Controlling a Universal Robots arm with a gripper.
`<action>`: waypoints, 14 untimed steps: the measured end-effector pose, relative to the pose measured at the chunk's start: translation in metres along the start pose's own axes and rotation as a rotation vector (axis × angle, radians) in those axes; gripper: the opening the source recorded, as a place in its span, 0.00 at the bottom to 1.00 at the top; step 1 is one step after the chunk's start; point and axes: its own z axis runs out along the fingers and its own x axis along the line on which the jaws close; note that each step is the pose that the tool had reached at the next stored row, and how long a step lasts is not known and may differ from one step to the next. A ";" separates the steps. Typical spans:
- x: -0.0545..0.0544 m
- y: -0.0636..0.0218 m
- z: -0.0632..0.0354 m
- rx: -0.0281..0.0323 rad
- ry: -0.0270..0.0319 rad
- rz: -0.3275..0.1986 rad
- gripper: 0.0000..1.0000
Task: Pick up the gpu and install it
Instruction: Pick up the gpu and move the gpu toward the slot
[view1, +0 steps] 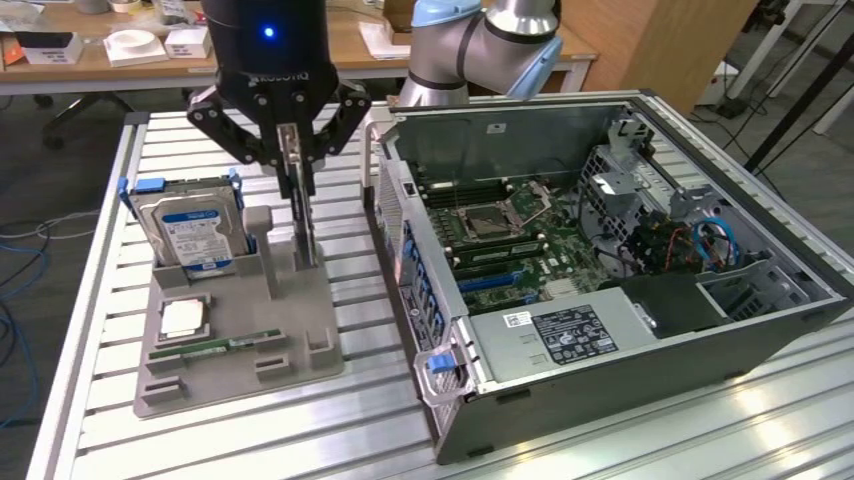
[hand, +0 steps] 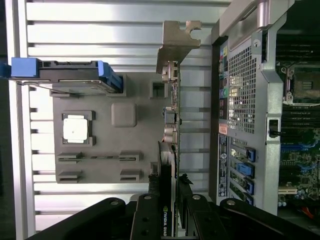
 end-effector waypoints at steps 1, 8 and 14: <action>0.000 0.0000 -0.0004 -0.0002 0.0000 0.000 0.25; 0.000 0.0001 -0.0034 -0.0001 0.0000 0.000 0.25; 0.000 0.0001 -0.0055 0.0001 0.0000 0.000 0.25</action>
